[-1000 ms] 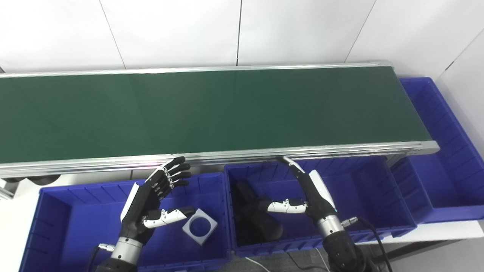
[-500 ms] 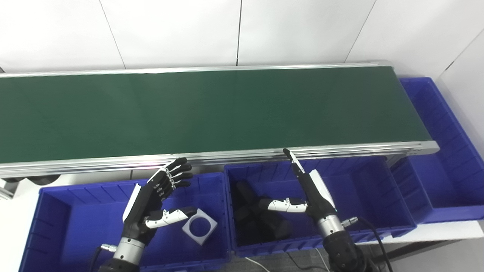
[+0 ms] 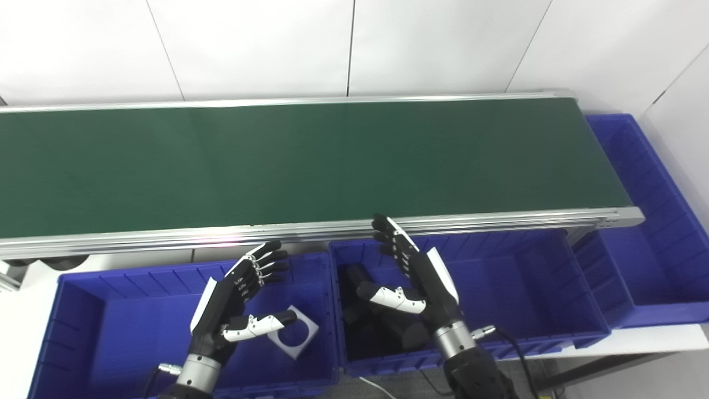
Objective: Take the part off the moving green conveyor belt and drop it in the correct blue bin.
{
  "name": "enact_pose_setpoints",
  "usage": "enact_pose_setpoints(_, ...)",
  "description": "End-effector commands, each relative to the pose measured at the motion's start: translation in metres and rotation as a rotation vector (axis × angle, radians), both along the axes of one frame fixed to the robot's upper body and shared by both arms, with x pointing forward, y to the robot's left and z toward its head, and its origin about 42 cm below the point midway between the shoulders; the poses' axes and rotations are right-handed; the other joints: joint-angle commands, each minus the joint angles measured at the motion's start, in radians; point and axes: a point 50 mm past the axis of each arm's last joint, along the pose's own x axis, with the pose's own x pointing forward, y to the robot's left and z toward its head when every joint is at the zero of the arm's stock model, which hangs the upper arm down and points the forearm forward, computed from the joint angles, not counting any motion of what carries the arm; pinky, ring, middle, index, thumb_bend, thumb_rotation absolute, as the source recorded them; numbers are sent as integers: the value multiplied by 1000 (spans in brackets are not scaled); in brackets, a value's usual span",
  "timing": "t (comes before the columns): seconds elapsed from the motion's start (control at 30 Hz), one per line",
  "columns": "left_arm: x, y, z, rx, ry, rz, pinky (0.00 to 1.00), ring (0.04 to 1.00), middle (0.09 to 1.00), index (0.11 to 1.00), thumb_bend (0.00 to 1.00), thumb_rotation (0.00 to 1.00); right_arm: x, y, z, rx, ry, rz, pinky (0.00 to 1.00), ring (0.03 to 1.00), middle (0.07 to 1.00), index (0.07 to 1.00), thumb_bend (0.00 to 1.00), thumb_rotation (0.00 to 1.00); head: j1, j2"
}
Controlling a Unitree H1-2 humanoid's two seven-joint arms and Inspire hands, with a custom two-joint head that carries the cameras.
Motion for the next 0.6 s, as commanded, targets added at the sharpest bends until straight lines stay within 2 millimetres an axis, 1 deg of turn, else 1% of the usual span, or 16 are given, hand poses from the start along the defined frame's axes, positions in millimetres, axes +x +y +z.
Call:
enact_pose_setpoints(0.0, 5, -4, 7, -7, -62, -4, 722, 762, 804, 832, 811, 240, 5, 5, 11, 56, -91, 13, 829, 869, 885, 907, 949, 567, 6, -4)
enact_pose_setpoints(0.1, 2, -5, 6, -7, -55, 12, 724, 759, 802, 834, 819, 241, 9, 11, 3, 87, -74, 26, 817, 857, 868, 899, 940, 552, 24, -17)
enact_pose_setpoints(0.17, 0, -5, 5, -7, -50, 20, 720, 759, 802, 832, 826, 239, 11, 12, -4, 88, -62, 32, 807, 844, 861, 896, 954, 554, 35, -21)
enact_pose_setpoints(0.23, -2, -5, 4, -7, -46, 25, 720, 759, 803, 832, 819, 233, 11, 12, -11, 84, -48, 37, 791, 830, 853, 887, 950, 530, 45, -25)
enact_pose_setpoints(0.37, -4, -6, 4, -8, -43, 25, 727, 765, 806, 833, 813, 228, 12, 10, -25, 81, -30, 35, 782, 825, 849, 877, 946, 490, 55, -34)
enact_pose_setpoints(0.4, -4, -7, 3, -4, -42, 20, 732, 770, 810, 835, 807, 231, 11, 9, -29, 78, -24, 35, 774, 821, 845, 874, 948, 479, 58, -43)
enact_pose_setpoints(0.57, -3, -9, 2, 3, -38, 10, 736, 776, 815, 840, 807, 245, 11, 3, -43, 56, 0, 33, 760, 808, 836, 865, 955, 475, 59, -55)
